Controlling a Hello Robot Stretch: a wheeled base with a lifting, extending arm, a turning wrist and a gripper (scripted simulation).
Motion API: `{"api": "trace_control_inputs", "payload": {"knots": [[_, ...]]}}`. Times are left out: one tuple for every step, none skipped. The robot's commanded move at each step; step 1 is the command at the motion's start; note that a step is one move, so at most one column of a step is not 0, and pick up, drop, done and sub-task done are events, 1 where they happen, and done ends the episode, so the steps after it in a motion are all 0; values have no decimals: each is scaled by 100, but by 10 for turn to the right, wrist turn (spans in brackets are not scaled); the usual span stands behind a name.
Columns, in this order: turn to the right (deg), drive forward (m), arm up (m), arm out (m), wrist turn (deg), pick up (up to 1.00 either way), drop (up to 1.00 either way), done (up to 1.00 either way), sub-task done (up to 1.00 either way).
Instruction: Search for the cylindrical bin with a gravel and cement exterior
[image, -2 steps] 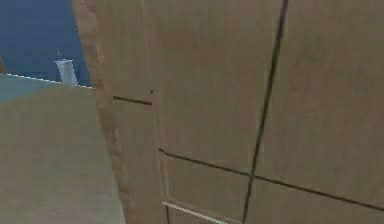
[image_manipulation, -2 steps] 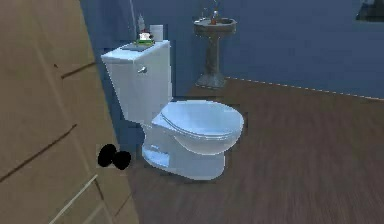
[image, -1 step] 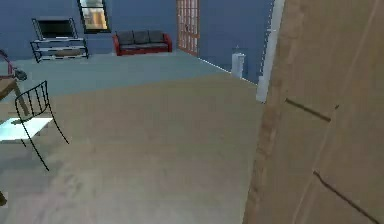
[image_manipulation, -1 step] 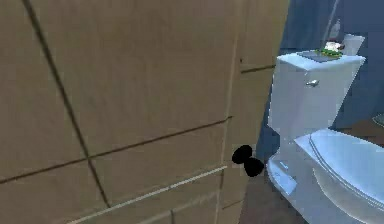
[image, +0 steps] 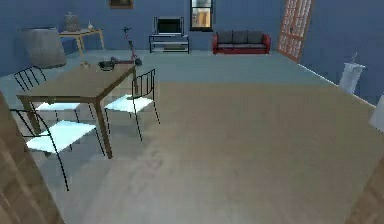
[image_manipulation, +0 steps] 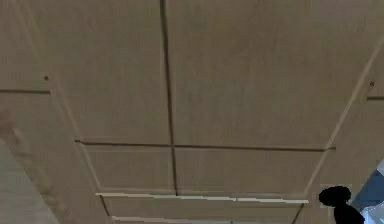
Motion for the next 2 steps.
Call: {"api": "trace_control_inputs", "payload": {"knots": [[0,100,0,0,0,0,0,0,0],[-30,0,0,0,0,0,0,0,0]]}}
